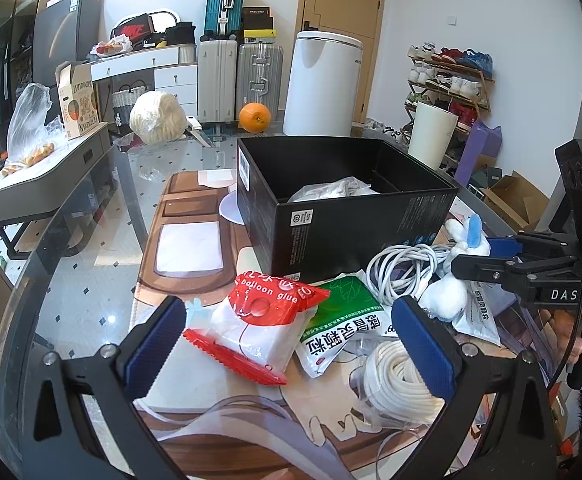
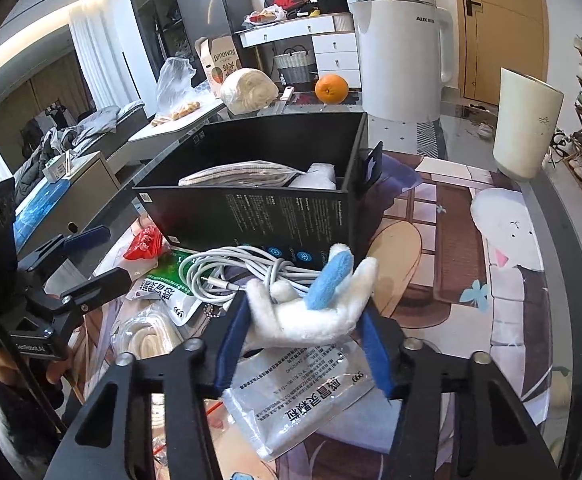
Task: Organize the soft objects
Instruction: 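Grasp the white plush bunny with the right tool, then grasp the red 'balloon glue' bag with the left tool while the right tool holds the bunny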
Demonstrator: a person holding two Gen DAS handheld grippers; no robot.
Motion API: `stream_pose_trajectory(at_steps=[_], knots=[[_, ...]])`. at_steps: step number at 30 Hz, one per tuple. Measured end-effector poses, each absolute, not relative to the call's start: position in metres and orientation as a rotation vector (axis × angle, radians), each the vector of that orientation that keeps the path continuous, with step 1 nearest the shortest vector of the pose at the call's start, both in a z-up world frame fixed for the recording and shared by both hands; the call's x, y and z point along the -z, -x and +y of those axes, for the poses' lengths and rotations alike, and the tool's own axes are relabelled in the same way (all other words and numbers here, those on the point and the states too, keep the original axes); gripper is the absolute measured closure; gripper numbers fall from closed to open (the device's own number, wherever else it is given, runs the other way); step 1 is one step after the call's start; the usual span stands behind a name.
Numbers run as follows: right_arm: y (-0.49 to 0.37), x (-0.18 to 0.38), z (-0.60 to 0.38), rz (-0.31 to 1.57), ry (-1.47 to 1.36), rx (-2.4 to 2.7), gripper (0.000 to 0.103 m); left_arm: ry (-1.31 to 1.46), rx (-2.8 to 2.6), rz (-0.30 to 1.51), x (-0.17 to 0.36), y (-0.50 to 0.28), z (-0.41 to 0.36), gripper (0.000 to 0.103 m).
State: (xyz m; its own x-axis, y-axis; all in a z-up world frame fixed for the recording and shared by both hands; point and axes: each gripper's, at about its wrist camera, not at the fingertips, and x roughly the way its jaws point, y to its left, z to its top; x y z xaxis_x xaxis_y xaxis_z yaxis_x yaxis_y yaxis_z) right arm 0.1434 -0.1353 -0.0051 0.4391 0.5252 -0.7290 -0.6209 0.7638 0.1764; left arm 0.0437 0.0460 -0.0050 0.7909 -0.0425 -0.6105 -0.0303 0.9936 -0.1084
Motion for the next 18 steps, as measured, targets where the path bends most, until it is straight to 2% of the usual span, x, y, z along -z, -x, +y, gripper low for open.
stream_pose_trajectory(at_steps=[6,18], knots=[[-0.141,-0.002,-0.14,0.833,0.118,-0.724,0.062,0.119,0.006,0.662,0.008,-0.045,0.046,0.0],[-0.137,-0.026,-0.157,0.77,0.058,-0.756,0.062,0.092,-0.032,0.716,0.011,-0.05,0.047,0.0]])
